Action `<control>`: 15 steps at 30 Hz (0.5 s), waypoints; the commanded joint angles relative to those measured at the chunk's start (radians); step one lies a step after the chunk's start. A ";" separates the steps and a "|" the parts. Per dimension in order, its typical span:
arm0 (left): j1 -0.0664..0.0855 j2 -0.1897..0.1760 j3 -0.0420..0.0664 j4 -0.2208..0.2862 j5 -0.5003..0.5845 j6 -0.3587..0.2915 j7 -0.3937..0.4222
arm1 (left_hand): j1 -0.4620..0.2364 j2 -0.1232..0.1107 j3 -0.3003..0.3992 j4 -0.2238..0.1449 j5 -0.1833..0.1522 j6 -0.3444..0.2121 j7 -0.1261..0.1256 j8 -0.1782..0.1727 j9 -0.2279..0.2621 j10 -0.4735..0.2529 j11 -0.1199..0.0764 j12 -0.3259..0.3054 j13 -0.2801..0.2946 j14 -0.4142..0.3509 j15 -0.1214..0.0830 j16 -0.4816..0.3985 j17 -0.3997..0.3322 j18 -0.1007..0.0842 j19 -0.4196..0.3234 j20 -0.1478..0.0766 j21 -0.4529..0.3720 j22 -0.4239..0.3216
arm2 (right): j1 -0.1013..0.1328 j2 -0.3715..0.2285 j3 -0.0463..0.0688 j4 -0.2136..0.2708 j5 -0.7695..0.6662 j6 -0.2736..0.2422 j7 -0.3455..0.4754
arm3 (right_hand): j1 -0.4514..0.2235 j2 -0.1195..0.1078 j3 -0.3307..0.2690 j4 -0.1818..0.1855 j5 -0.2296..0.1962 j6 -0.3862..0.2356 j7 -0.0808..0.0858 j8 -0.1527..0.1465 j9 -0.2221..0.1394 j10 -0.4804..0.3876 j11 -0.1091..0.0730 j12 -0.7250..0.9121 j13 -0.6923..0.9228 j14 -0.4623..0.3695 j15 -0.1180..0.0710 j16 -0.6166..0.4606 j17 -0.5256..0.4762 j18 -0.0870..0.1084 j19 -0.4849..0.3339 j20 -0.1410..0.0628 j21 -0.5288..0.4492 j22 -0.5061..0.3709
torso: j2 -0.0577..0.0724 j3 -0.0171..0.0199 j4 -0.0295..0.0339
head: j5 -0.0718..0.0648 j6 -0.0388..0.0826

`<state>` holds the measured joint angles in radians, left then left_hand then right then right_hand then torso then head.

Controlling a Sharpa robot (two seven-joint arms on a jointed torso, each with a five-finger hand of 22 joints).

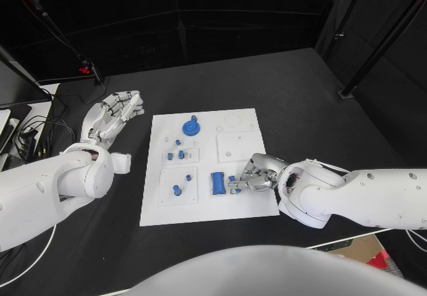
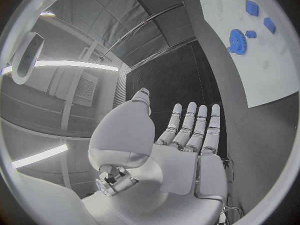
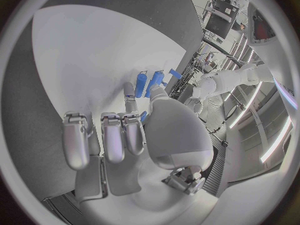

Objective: Assemble the parts on the task board

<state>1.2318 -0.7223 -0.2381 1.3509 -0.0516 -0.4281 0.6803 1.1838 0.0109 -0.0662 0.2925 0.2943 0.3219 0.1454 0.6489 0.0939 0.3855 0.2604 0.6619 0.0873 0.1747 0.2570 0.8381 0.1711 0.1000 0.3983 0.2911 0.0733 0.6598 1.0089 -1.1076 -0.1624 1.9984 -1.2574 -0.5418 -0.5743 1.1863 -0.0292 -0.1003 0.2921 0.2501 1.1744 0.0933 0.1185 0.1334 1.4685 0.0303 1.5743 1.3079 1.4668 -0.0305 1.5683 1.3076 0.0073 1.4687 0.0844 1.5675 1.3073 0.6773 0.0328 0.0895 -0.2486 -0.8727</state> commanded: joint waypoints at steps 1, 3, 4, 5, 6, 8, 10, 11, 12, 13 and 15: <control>0.002 0.000 0.001 -0.001 0.000 0.008 0.055 | 0.003 0.012 -0.009 0.000 0.005 -0.007 0.150 0.005 -0.002 -0.007 -0.002 0.005 -0.002 0.009 0.001 0.003 -0.003 -0.014 -0.010 0.000 -0.002 -0.001 | 0.001 -0.003 0.000 0.008 0.009 -0.034 0.033 | -0.010 -0.001 -0.008 0.000 -0.008 0.001 0.006 0.001 0.002 0.102 0.004 -0.003 0.263 0.104 0.000 0.002 0.263 -0.007 0.102 -0.001 0.003 0.264 | -0.001 -0.0008 -0.0019 | -0.001 0.000; 0.002 0.001 0.001 -0.003 0.000 0.008 0.055 | 0.003 0.012 -0.009 0.000 0.005 -0.007 0.150 0.005 -0.002 -0.007 -0.002 0.005 -0.002 0.009 0.001 0.003 -0.003 -0.014 -0.010 0.000 -0.002 -0.001 | 0.001 -0.004 0.000 0.010 0.014 -0.038 0.038 | -0.011 -0.003 -0.012 0.001 -0.012 0.005 0.004 0.008 0.006 0.102 0.002 -0.003 0.263 0.104 0.000 0.002 0.263 -0.007 0.102 -0.002 0.003 0.264 | 0.000 -0.0002 -0.0009 | -0.002 0.000; 0.002 0.001 0.001 -0.003 0.000 0.008 0.055 | 0.003 0.012 -0.009 0.000 0.005 -0.007 0.150 0.005 -0.002 -0.007 -0.002 0.005 -0.002 0.009 0.001 0.003 -0.003 -0.014 -0.010 0.000 -0.002 -0.001 | 0.001 -0.004 0.000 0.010 0.015 -0.039 0.040 | -0.011 -0.005 -0.014 0.001 -0.014 0.007 0.002 0.012 0.008 0.102 0.001 -0.003 0.263 0.104 -0.001 0.002 0.263 -0.007 0.102 -0.002 0.003 0.264 | 0.000 -0.0001 -0.0010 | -0.002 0.000; 0.002 0.001 0.001 -0.003 0.000 0.008 0.054 | 0.003 0.013 -0.009 -0.001 0.005 -0.007 0.150 0.005 -0.002 -0.007 -0.002 0.005 -0.002 0.010 0.001 0.003 -0.003 -0.014 -0.010 0.000 -0.002 -0.001 | 0.001 -0.004 0.000 0.011 0.018 -0.041 0.041 | -0.011 -0.006 -0.015 0.001 -0.014 0.009 0.001 0.016 0.011 0.102 0.000 -0.003 0.263 0.104 -0.002 0.002 0.263 -0.007 0.102 -0.003 0.003 0.264 | 0.000 0.0004 -0.0005 | -0.003 0.000; 0.002 0.001 0.001 -0.003 0.000 0.009 0.054 | 0.004 0.013 -0.009 -0.001 0.005 -0.007 0.150 0.005 -0.002 -0.007 -0.002 0.005 -0.002 0.010 0.001 0.003 -0.003 -0.014 -0.010 0.000 -0.002 -0.001 | 0.001 -0.004 0.000 0.011 0.020 -0.042 0.043 | -0.011 -0.007 -0.016 0.001 -0.015 0.010 0.000 0.020 0.013 0.102 -0.001 -0.003 0.263 0.104 -0.002 0.002 0.263 -0.007 0.102 -0.003 0.003 0.264 | 0.000 0.0003 -0.0002 | -0.002 0.000; 0.002 0.001 0.001 -0.003 0.000 0.008 0.054 | 0.004 0.013 -0.009 -0.001 0.005 -0.007 0.150 0.005 -0.002 -0.007 -0.002 0.005 -0.002 0.010 0.001 0.003 -0.003 -0.014 -0.010 0.000 -0.002 -0.001 | 0.001 -0.005 0.000 0.012 0.024 -0.044 0.045 | -0.010 -0.008 -0.018 0.001 -0.016 0.011 -0.002 0.027 0.017 0.102 -0.003 -0.003 0.263 0.104 -0.004 0.002 0.263 -0.007 0.102 -0.005 0.003 0.264 | 0.000 0.0005 0.0006 | -0.003 0.000; 0.002 0.001 0.001 -0.003 0.000 0.008 0.054 | 0.004 0.013 -0.009 -0.001 0.005 -0.007 0.150 0.005 -0.002 -0.007 -0.002 0.005 -0.002 0.010 0.001 0.003 -0.003 -0.014 -0.010 0.000 -0.002 -0.001 | 0.001 -0.005 0.000 0.012 0.028 -0.046 0.046 | -0.010 -0.007 -0.018 0.001 -0.016 0.012 -0.004 0.033 0.021 0.102 -0.004 -0.003 0.263 0.104 -0.005 0.002 0.263 -0.007 0.102 -0.005 0.003 0.264 | 0.001 0.0006 0.0009 | -0.003 0.000; 0.002 0.000 0.001 -0.003 0.000 0.008 0.054 | 0.004 0.013 -0.009 -0.001 0.005 -0.007 0.150 0.005 -0.002 -0.007 -0.002 0.005 -0.002 0.010 0.001 0.003 -0.003 -0.014 -0.010 0.000 -0.002 -0.001 | 0.001 -0.006 0.000 0.012 0.030 -0.046 0.048 | -0.009 -0.007 -0.018 0.001 -0.016 0.013 -0.005 0.036 0.023 0.102 -0.005 -0.003 0.263 0.104 -0.005 0.002 0.263 -0.007 0.102 -0.006 0.003 0.264 | 0.001 0.0003 0.0005 | -0.003 0.000; 0.002 0.000 0.001 -0.004 0.000 0.008 0.054 | 0.004 0.013 -0.009 -0.001 0.005 -0.007 0.150 0.005 -0.002 -0.007 -0.002 0.005 -0.002 0.010 0.001 0.003 -0.003 -0.014 -0.010 0.000 -0.002 -0.001 | 0.001 -0.006 0.000 0.012 0.033 -0.047 0.049 | -0.009 -0.007 -0.018 0.001 -0.016 0.013 -0.005 0.037 0.024 0.102 -0.005 -0.003 0.263 0.104 -0.005 0.002 0.263 -0.007 0.102 -0.006 0.003 0.264 | 0.001 -0.0002 0.0000 | -0.003 0.000; 0.002 0.000 0.001 -0.004 0.000 0.008 0.054 | 0.004 0.013 -0.009 -0.001 0.005 -0.007 0.150 0.005 -0.002 -0.007 -0.002 0.005 -0.002 0.010 0.001 0.003 -0.003 -0.014 -0.010 0.000 -0.002 -0.001 | 0.001 -0.006 0.000 0.012 0.035 -0.047 0.050 | -0.009 -0.006 -0.018 0.001 -0.016 0.013 -0.006 0.040 0.026 0.102 -0.006 -0.003 0.263 0.104 -0.006 0.002 0.263 -0.007 0.102 -0.007 0.003 0.264 | 0.001 -0.0003 0.0000 | -0.003 0.000; 0.002 0.001 0.001 -0.004 0.000 0.008 0.053 | 0.004 0.013 -0.009 -0.001 0.005 -0.007 0.150 0.005 -0.002 -0.007 -0.002 0.005 -0.002 0.010 0.001 0.003 -0.003 -0.014 -0.010 0.000 -0.002 -0.001 | 0.001 -0.006 0.000 0.013 0.045 -0.048 0.054 | -0.007 -0.002 -0.018 0.001 -0.014 0.013 -0.008 0.047 0.030 0.102 -0.008 -0.003 0.263 0.104 -0.007 0.002 0.263 -0.007 0.102 -0.008 0.003 0.264 | 0.000 -0.0007 -0.0002 | -0.003 0.000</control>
<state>1.2318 -0.7222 -0.2381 1.3466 -0.0516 -0.4279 0.6803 1.1877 0.0148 -0.0688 0.2898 0.2943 0.3219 0.1454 0.6489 0.0931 0.3855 0.2604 0.6619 0.0862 0.1782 0.2606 0.8380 0.1693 0.0999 0.3983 0.2911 0.0732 0.6599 1.0089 -1.1134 -0.1625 2.0073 -1.2329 -0.5717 -0.5413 1.1816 -0.0340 -0.1129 0.2938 0.2401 1.1816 0.0860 0.1620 0.1620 1.4685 0.0303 1.5743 1.3079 1.4668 -0.0305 1.5683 1.3075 0.0073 1.4687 0.0845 1.5675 1.3073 0.6773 0.0328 0.0890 -0.2516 -0.8727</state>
